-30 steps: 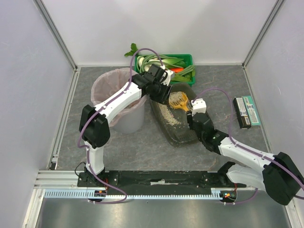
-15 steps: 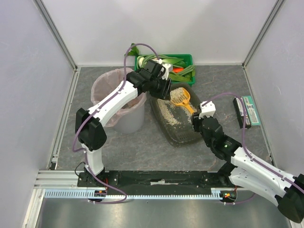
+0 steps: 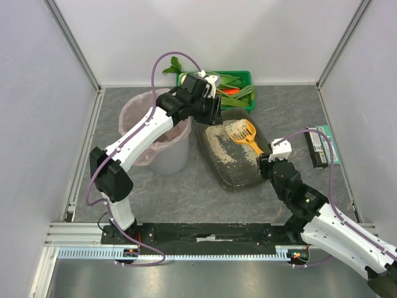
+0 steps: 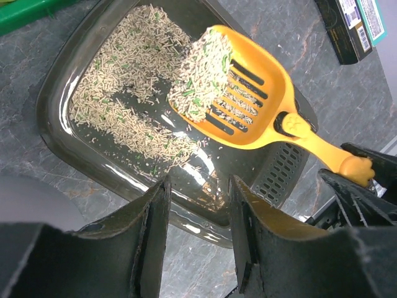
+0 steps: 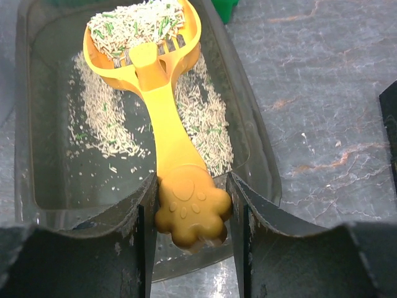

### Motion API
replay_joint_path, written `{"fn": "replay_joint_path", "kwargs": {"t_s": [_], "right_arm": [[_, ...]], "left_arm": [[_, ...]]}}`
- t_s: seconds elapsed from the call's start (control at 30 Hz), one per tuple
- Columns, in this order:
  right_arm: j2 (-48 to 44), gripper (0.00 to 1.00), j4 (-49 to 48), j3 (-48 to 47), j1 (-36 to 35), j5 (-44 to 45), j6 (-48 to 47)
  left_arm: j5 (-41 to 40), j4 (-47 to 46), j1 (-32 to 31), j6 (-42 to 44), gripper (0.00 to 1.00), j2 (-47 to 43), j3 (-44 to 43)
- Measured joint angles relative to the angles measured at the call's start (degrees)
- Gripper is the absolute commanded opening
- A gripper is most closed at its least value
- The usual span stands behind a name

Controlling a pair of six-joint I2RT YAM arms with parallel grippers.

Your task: Clean the litter box

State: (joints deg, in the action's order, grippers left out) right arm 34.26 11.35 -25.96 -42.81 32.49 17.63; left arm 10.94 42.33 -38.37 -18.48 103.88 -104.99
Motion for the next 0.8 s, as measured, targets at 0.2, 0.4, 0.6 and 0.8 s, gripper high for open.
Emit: {"fn": "replay_joint_path", "kwargs": {"t_s": [0.2, 0.4, 0.6, 0.8], "right_arm": [[0.1, 0.00, 5.7, -0.7, -1.2, 0.0, 1.3], [-1.3, 0.00, 5.5, -1.7, -1.4, 0.9, 1.3], [-1.9, 0.00, 5.5, -1.4, -1.7, 0.8, 0.9], [-3.2, 0.00, 5.5, -1.2, -1.7, 0.8, -0.2]], "left_arm": [[-0.9, -1.0, 0.0, -1.5, 0.48, -0.9, 2.2], [-1.8, -1.2, 0.0, -2.7, 0.48, -1.0, 3.1], [-1.9, -2.2, 0.0, -3.2, 0.48, -1.0, 3.1], [-1.9, -2.2, 0.0, -3.3, 0.48, -1.0, 3.0]]}}
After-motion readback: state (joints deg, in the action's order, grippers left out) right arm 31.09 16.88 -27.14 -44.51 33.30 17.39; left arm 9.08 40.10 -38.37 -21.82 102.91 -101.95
